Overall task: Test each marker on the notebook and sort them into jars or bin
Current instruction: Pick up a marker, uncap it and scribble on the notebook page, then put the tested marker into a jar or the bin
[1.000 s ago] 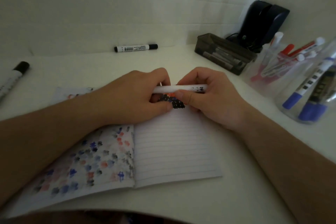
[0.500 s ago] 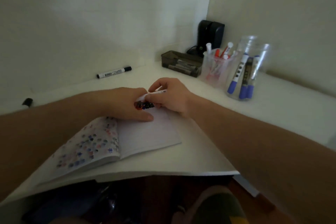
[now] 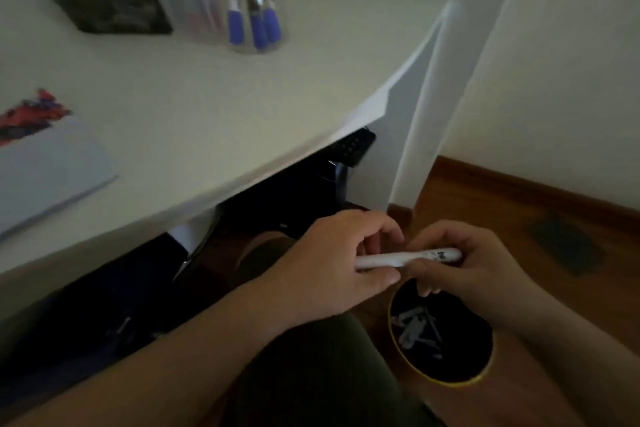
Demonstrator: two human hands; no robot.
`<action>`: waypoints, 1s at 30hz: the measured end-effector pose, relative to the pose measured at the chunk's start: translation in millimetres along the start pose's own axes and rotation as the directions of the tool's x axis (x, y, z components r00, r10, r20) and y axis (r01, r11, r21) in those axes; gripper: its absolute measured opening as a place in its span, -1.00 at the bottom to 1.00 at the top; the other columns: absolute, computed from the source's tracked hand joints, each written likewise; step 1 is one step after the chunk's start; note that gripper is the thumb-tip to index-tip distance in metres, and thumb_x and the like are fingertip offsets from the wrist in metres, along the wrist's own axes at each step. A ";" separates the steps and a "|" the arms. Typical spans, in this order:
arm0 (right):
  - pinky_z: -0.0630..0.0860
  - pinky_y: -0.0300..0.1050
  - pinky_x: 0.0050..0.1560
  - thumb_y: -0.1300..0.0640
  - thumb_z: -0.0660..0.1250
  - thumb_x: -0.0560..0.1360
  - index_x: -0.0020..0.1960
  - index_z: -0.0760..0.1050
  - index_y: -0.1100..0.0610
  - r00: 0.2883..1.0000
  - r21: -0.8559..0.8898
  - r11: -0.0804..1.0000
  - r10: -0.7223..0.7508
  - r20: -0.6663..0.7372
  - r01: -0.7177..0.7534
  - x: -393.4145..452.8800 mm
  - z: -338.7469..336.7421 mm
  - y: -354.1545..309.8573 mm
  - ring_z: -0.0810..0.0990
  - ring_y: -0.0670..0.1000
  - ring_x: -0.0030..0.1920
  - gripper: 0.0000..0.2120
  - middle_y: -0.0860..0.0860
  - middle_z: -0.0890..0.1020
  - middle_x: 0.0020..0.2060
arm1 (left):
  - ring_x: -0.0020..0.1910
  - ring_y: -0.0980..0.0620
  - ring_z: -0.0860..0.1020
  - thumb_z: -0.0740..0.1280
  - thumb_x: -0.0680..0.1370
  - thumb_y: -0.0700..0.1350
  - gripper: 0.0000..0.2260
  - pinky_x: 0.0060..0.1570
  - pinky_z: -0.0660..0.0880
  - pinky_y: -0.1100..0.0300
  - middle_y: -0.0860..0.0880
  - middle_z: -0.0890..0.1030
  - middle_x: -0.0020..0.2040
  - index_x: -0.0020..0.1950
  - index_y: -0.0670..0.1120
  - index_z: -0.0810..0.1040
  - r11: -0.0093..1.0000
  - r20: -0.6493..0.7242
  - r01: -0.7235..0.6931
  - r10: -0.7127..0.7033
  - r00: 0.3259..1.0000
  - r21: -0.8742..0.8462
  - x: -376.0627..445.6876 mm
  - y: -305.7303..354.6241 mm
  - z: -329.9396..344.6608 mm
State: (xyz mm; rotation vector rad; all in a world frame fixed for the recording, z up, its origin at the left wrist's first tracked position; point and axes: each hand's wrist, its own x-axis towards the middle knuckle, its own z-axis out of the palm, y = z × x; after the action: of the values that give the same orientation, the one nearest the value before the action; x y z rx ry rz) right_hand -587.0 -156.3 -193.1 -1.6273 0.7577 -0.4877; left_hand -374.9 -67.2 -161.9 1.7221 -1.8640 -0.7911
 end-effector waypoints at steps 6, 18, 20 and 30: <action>0.61 -0.15 -0.12 0.25 0.47 0.56 0.05 0.61 0.22 0.903 0.160 0.921 0.382 -0.195 -0.355 -62.5 -21.2 138.7 0.70 0.05 -0.20 -0.91 0.07 0.71 -0.20 | -0.04 0.18 0.57 0.47 0.55 0.05 -0.74 -0.10 0.55 0.23 0.20 0.53 0.05 0.22 0.23 0.56 0.976 0.498 0.217 -0.181 0.848 -0.016 70.0 -28.1 130.4; 0.59 -0.14 -0.22 0.24 0.50 0.55 0.10 0.61 0.16 0.673 0.468 0.694 0.697 -0.247 -0.547 -72.5 -3.1 242.6 0.68 0.08 -0.23 -0.85 0.18 0.70 -0.16 | 0.08 0.01 0.58 0.49 0.55 -0.03 -0.52 0.10 0.64 0.03 0.03 0.50 0.23 0.44 0.10 0.45 0.923 0.651 0.349 -0.367 0.664 0.164 98.5 -63.1 179.1; 0.56 -0.10 -0.23 0.25 0.49 0.56 0.10 0.60 0.17 0.639 0.473 0.669 0.727 -0.252 -0.574 -69.0 -2.3 264.9 0.66 0.09 -0.24 -0.86 0.23 0.68 -0.13 | 0.11 -0.02 0.55 0.44 0.59 -0.01 -0.55 0.11 0.61 0.04 -0.01 0.45 0.30 0.46 0.07 0.43 0.927 0.625 0.305 -0.372 0.686 0.218 101.2 -66.2 183.4; 0.52 -0.16 -0.32 0.15 0.47 0.56 0.27 0.54 0.14 0.579 0.049 0.581 0.814 -0.041 -0.813 -53.3 24.8 328.7 0.63 0.01 -0.32 -0.70 0.09 0.64 -0.19 | 0.33 -0.09 0.45 0.42 0.59 0.00 -0.56 0.28 0.51 -0.06 -0.04 0.37 0.43 0.45 0.10 0.40 0.943 0.649 0.234 -0.333 0.684 0.237 103.7 -69.5 192.3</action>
State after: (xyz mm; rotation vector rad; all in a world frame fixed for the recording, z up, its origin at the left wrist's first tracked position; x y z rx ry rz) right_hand -675.2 -124.7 -513.6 -1.0549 1.4359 0.1422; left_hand -467.3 -155.5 -352.2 2.0119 -2.1512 -1.6517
